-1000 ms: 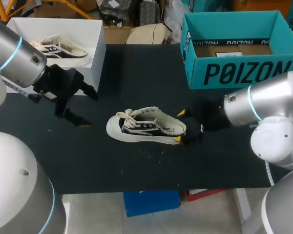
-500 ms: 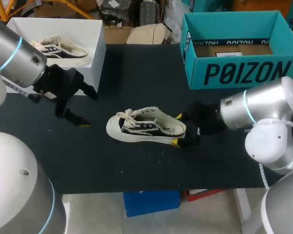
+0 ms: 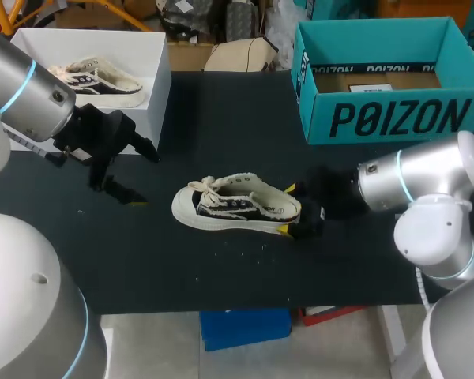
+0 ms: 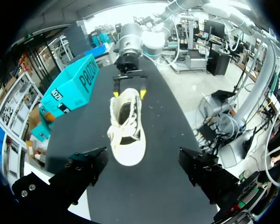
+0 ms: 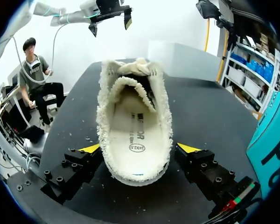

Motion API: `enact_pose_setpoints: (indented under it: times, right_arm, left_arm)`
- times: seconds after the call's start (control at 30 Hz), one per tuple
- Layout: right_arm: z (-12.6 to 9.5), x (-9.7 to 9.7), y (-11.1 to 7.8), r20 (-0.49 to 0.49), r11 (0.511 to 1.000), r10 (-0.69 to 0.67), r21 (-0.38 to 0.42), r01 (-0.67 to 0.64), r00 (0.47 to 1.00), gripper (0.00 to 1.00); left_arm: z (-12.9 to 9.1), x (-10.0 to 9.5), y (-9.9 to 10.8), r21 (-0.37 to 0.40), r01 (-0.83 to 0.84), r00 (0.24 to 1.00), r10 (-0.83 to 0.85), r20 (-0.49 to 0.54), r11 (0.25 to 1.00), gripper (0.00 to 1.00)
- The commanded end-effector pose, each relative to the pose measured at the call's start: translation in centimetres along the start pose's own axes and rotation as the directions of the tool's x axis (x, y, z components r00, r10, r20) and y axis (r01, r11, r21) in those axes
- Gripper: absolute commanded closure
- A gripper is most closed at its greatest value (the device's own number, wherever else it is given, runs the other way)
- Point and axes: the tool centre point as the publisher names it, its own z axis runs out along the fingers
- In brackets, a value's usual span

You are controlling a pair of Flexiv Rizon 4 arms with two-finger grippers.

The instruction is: Take the shoe out of the shoebox, open the shoe tongue, remove and reinsert the insole, then place the shoe into the shoebox

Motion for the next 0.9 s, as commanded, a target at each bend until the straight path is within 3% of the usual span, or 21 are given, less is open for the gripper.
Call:
enact_pose_setpoints:
  times: [0.03, 0.23, 0.27, 0.3, 0.33, 0.53, 0.7, 0.9]
  right_arm:
    - [0.6, 0.0, -0.5, 0.003, 1.000, 0.004, -0.017, -0.004, 1.000, 0.00]
    - [1.0, 0.1, -0.4, -0.014, 0.999, 0.004, -0.032, -0.005, 1.000, 0.00]
    - [1.0, 0.1, -0.4, -0.015, 1.000, 0.001, -0.028, -0.001, 1.000, 0.18]
    - [1.1, 0.1, -0.4, -0.011, 1.000, 0.000, -0.020, -0.001, 1.000, 0.75]
    - [1.1, 0.1, -0.4, -0.011, 1.000, 0.000, -0.020, -0.001, 1.000, 1.00]
    - [1.1, 0.1, -0.4, -0.011, 1.000, 0.000, -0.020, -0.001, 1.000, 1.00]
    - [1.1, 0.1, -0.4, -0.011, 1.000, 0.000, -0.020, -0.001, 1.000, 1.00]
    - [1.1, 0.1, -0.4, -0.011, 1.000, 0.000, -0.020, -0.001, 1.000, 1.00]
  left_arm:
    - [0.2, 0.1, 0.1, 0.000, -0.002, 1.000, 0.002, 0.004, 1.000, 0.00]
    - [0.2, 0.1, 0.1, 0.000, -0.002, 1.000, 0.002, 0.004, 1.000, 0.00]
    - [0.2, 0.1, 0.1, 0.000, -0.002, 1.000, 0.002, 0.004, 1.000, 0.00]
    - [0.2, 0.1, 0.1, 0.000, -0.002, 1.000, 0.002, 0.004, 1.000, 0.00]
    - [0.2, 0.1, 0.1, 0.000, -0.002, 1.000, 0.002, 0.004, 1.000, 0.00]
    - [0.0, 0.0, -0.4, -0.005, -0.015, 1.000, 0.015, 0.008, 1.000, 0.00]
    - [-0.1, 0.1, -3.1, -0.155, 0.068, 0.998, -0.068, 0.006, 0.986, 0.00]
    - [0.5, 1.1, -5.9, -0.218, 0.308, 0.951, -0.305, 0.047, 0.926, 0.00]
